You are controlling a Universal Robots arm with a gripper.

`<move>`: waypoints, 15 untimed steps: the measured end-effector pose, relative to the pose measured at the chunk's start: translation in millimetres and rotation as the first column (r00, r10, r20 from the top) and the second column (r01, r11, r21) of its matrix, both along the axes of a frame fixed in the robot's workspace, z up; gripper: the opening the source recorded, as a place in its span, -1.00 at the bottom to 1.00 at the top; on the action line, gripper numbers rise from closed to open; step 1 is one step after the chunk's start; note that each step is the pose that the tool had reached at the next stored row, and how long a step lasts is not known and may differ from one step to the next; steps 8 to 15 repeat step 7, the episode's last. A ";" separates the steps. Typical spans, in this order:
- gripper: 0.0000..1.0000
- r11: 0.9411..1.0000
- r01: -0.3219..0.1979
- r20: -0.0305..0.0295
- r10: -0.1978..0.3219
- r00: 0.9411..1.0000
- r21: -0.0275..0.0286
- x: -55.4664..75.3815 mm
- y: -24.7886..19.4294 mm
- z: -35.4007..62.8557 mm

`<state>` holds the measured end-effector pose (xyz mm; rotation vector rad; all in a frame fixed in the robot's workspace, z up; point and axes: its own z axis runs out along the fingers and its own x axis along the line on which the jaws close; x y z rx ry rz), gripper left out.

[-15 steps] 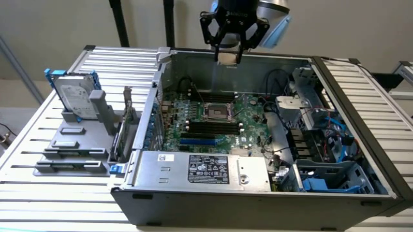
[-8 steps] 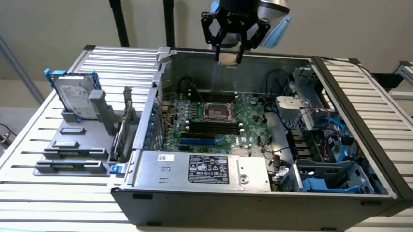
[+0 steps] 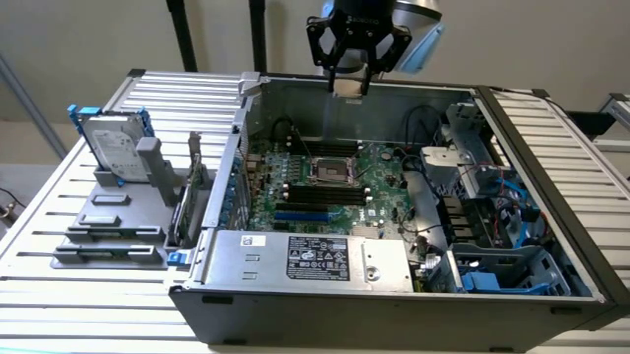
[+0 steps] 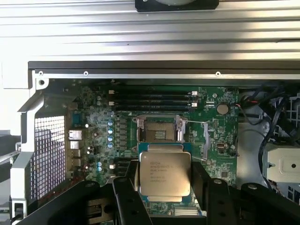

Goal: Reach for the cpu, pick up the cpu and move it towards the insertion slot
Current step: 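Pick up the cpu and move it towards the insertion slot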

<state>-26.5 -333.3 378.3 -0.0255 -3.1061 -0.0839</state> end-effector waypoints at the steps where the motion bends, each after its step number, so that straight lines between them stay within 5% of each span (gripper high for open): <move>1: 0.09 1.000 0.000 0.000 0.000 1.000 0.000 0.0 0.0 0.0; 15: 0.09 1.000 0.000 0.000 0.000 1.000 0.000 0.0 0.0 0.0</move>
